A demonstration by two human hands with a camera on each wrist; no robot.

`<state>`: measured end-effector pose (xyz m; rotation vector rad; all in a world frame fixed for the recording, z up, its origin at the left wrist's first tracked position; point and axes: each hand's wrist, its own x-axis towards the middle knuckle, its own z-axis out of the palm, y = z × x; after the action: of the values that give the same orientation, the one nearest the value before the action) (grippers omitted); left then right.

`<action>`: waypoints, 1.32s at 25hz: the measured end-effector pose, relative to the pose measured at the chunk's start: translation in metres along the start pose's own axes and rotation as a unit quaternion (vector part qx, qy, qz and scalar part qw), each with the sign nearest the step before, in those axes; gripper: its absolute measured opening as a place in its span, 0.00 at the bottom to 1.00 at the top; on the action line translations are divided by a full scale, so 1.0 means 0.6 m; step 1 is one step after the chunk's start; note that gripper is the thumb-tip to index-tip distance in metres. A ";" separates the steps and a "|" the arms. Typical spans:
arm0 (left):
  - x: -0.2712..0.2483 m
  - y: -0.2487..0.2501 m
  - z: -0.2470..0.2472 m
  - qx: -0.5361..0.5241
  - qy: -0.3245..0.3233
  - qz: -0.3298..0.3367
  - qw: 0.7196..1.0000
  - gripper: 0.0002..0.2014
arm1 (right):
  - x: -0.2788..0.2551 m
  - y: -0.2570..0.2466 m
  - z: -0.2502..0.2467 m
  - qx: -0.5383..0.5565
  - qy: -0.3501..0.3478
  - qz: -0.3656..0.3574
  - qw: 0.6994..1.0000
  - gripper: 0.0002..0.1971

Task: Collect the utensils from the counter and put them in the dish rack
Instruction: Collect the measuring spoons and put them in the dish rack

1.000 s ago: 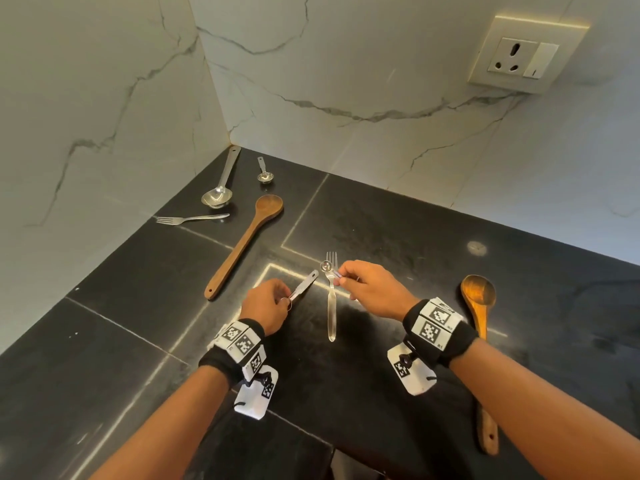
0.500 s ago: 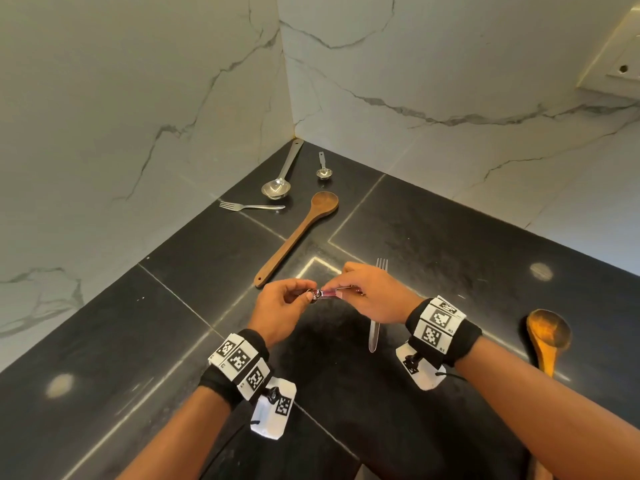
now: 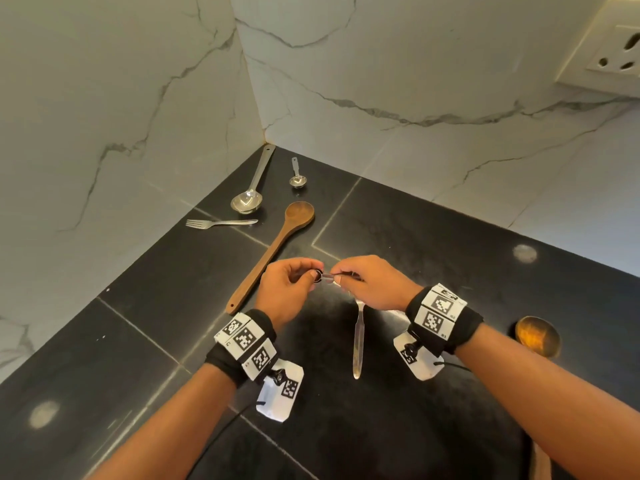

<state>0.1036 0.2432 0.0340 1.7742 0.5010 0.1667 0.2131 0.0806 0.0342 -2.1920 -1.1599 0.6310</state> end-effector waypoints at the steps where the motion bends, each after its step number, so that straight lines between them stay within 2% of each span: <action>1: 0.023 0.009 0.005 0.011 -0.012 0.001 1.000 0.09 | 0.006 0.009 -0.011 0.001 0.000 0.017 1.000 0.10; 4: 0.104 0.035 0.023 0.091 -0.074 0.004 0.993 0.11 | 0.029 0.052 -0.054 -0.047 0.018 0.092 0.995 0.12; 6: 0.177 0.047 0.028 0.169 -0.085 0.014 0.982 0.14 | 0.041 0.085 -0.083 -0.082 0.028 0.150 0.985 0.11; 8: 0.252 0.053 0.023 0.269 -0.068 0.019 0.961 0.17 | 0.042 0.115 -0.101 -0.129 0.027 0.187 0.973 0.11; 10: 0.327 0.052 0.016 0.404 -0.043 0.042 0.913 0.20 | 0.039 0.145 -0.112 -0.160 0.021 0.217 0.963 0.10; 12: 0.387 0.046 0.013 0.526 -0.040 0.052 0.848 0.18 | 0.034 0.170 -0.118 -0.155 0.014 0.229 0.961 0.09; 13: 0.411 0.043 0.014 0.560 -0.049 0.038 0.826 0.17 | 0.033 0.178 -0.121 -0.149 0.013 0.227 0.962 0.10; 14: 0.428 0.038 0.015 0.570 -0.059 0.018 0.819 0.18 | 0.034 0.184 -0.124 -0.144 0.012 0.223 0.964 0.11; 16: 0.442 0.028 0.018 0.558 -0.071 -0.007 0.827 0.19 | 0.037 0.186 -0.129 -0.136 0.006 0.216 0.967 0.12; 19: 0.424 0.021 0.036 0.552 -0.081 0.037 0.829 0.19 | 0.043 0.187 -0.136 -0.135 0.002 0.226 0.965 0.12; 23: 0.343 0.033 0.064 0.544 -0.168 0.118 0.813 0.16 | 0.041 0.181 -0.135 -0.124 0.005 0.240 0.963 0.12; 27: 0.251 0.031 0.065 0.522 -0.232 0.135 0.809 0.12 | 0.021 0.171 -0.125 -0.116 -0.021 0.243 0.963 0.11; 30: 0.197 0.014 0.037 0.503 -0.234 0.153 0.818 0.11 | 0.000 0.156 -0.122 -0.130 -0.046 0.242 0.961 0.12; 33: 0.178 -0.005 0.008 0.466 -0.177 0.175 0.849 0.12 | -0.009 0.138 -0.120 -0.125 -0.031 0.228 0.965 0.13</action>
<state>0.2004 0.2839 0.0136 2.7734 -0.0657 -0.1983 0.3041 0.0192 0.0307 -2.7065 -0.7966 0.7800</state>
